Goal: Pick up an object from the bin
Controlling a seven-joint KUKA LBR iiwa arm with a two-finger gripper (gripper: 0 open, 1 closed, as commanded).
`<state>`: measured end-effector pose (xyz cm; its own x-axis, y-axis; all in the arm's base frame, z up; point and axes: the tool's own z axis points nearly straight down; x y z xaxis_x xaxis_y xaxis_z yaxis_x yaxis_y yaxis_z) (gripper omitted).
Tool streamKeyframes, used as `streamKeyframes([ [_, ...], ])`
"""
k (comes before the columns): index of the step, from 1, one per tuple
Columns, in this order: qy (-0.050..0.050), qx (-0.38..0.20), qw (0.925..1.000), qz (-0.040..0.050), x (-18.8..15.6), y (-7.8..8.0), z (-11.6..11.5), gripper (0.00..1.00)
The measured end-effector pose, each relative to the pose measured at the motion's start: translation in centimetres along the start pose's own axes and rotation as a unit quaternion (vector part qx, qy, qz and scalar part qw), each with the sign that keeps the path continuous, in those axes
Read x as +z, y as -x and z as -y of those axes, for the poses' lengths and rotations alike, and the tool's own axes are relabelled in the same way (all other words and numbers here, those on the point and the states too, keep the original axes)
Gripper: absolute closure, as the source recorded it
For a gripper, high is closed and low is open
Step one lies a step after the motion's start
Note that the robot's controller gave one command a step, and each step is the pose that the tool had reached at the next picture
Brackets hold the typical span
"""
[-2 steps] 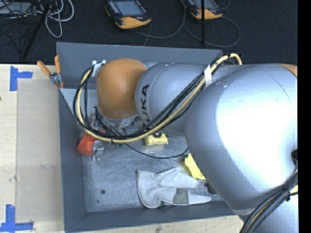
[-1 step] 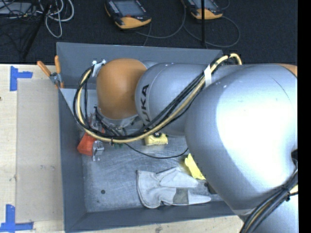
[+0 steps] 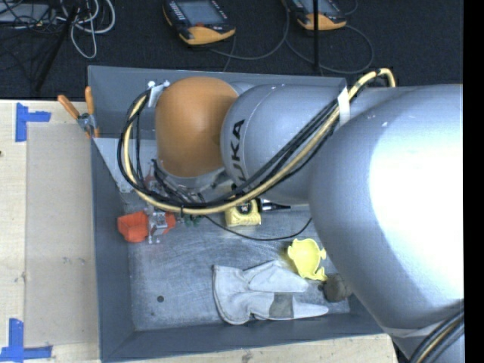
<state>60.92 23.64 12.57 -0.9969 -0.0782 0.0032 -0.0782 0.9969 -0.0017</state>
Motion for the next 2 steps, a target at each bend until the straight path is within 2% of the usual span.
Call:
streamKeyframes([
  [1, 0.001, 0.0, 1.0, 0.0036, -5.0, 0.3, -0.1, 1.0],
  [2, 0.0, -0.005, 1.0, 0.0006, -10.5, -1.2, 0.3, 1.0],
])
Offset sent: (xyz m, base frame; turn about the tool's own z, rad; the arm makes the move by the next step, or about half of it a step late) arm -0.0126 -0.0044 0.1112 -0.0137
